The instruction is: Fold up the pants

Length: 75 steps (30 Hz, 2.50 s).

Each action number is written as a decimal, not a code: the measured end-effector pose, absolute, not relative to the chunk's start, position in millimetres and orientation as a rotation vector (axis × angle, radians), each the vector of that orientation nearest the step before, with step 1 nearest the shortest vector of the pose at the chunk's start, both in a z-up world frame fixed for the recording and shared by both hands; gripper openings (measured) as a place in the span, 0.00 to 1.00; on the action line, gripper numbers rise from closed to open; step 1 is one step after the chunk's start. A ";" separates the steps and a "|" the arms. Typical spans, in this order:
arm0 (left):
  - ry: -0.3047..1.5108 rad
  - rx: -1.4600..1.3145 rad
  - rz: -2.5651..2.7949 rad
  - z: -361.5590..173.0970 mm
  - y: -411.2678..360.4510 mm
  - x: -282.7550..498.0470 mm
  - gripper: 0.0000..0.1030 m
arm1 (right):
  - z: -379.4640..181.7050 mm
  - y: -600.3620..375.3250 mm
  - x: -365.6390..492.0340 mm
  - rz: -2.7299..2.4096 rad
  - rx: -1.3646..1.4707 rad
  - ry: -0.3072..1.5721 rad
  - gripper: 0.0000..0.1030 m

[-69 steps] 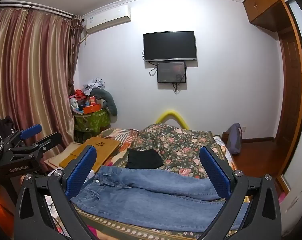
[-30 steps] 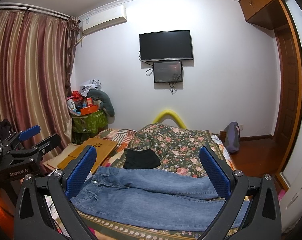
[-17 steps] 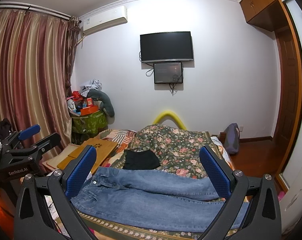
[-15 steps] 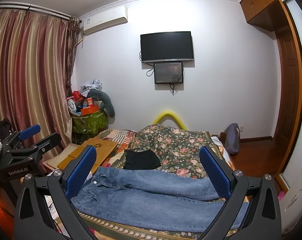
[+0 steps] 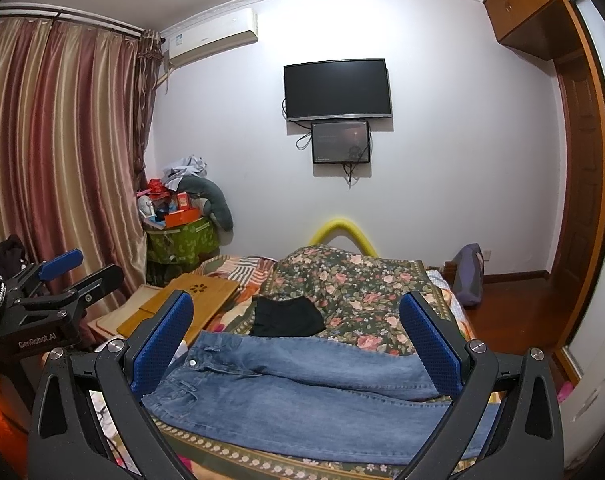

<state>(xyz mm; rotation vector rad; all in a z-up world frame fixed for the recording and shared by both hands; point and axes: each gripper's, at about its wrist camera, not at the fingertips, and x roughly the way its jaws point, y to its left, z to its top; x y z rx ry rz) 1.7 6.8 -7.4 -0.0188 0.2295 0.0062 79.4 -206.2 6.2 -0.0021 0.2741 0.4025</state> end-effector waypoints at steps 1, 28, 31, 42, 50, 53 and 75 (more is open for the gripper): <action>0.230 -0.017 0.008 -7.2 6.4 2.5 1.00 | 5.8 -205.7 80.3 0.403 -0.003 0.275 1.00; 0.543 -0.012 0.223 -116.2 123.6 189.7 0.97 | -96.6 -188.1 232.3 0.389 -0.095 0.545 1.00; 0.640 -0.005 0.256 -150.5 152.0 230.0 0.88 | -118.4 -188.9 259.1 0.395 -0.118 0.590 1.00; 0.940 -0.116 0.278 -275.3 225.6 338.4 0.44 | -199.0 -183.6 366.8 0.435 -0.169 0.818 0.99; 1.055 -0.170 0.226 -334.0 247.7 381.2 0.44 | -255.6 -171.3 434.6 0.506 -0.220 0.940 0.86; 1.092 -0.206 0.204 -346.5 251.2 389.7 0.44 | -274.1 -170.1 456.2 0.526 -0.232 0.996 0.78; 1.016 -0.215 0.195 -308.0 256.6 402.0 0.03 | -272.5 -155.1 455.0 0.593 -0.362 0.933 0.08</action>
